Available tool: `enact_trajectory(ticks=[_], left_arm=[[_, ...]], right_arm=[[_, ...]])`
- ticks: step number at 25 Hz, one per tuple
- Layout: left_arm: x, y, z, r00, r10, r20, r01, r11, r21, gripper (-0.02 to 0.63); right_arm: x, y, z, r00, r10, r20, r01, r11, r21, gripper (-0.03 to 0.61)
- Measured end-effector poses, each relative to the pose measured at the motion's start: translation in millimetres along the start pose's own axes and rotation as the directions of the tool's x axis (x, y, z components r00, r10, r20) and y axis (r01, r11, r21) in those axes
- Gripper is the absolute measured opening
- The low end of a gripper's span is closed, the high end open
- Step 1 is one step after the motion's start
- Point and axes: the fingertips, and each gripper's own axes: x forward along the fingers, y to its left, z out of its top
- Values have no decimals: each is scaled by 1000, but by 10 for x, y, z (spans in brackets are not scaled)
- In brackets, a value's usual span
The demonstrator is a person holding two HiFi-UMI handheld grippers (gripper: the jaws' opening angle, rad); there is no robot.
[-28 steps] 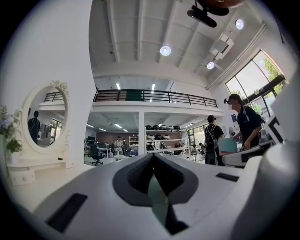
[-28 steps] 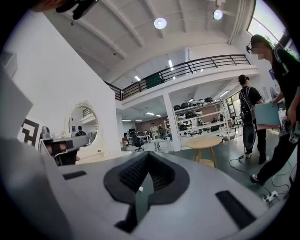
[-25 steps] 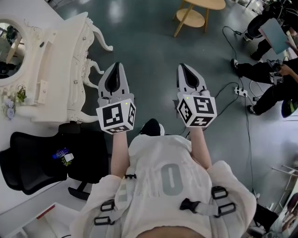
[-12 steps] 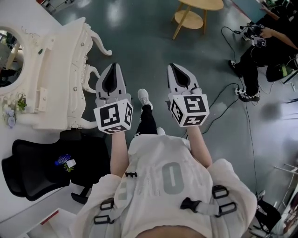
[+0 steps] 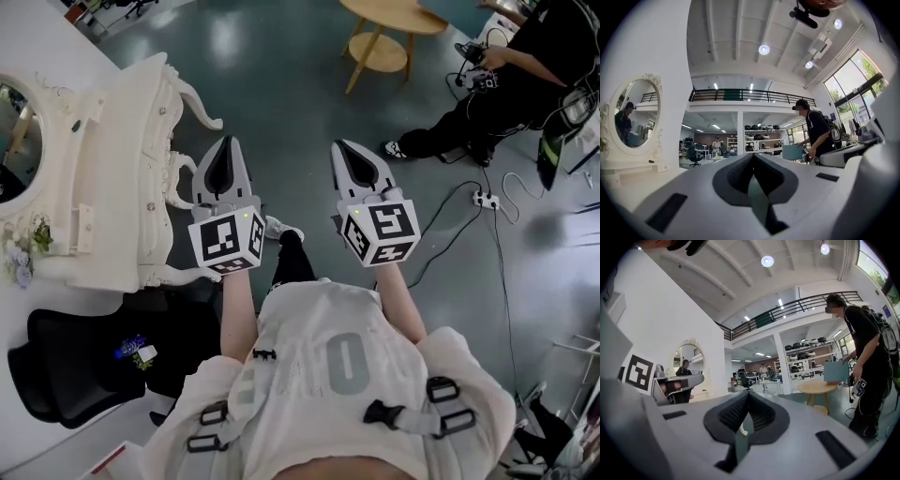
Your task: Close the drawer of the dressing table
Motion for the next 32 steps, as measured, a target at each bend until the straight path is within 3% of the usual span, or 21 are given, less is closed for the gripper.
enact_trajectory(ticks=[4,9,16,20,26,32], left_arm=[[248,321,-94,999,38,-10,-38,999,1,18],[540,994,-77,990,143,3,-143,990,-8,18],[749,2246,-97,943,332,-5,-332,943,-15,18],[652,3000,-66,870,493,13,-493,870,-2,18],[302,3830,47,751,657,59,-659,752,6,18],[-485,4165,127,575,816,69,-818,575,16,18]], right_arm=[[481,102,8,997,81,-5,-81,997,12,6],[1246,341,105,987,155,-40,-158,986,-59,6],[2504,954,262,948,310,-74,-316,944,-98,6],[3232,1540,306,881,465,-91,-473,872,-124,6],[3879,2458,332,771,632,-73,-636,761,-127,6],[3964,3318,276,630,771,-95,-776,617,-132,6]])
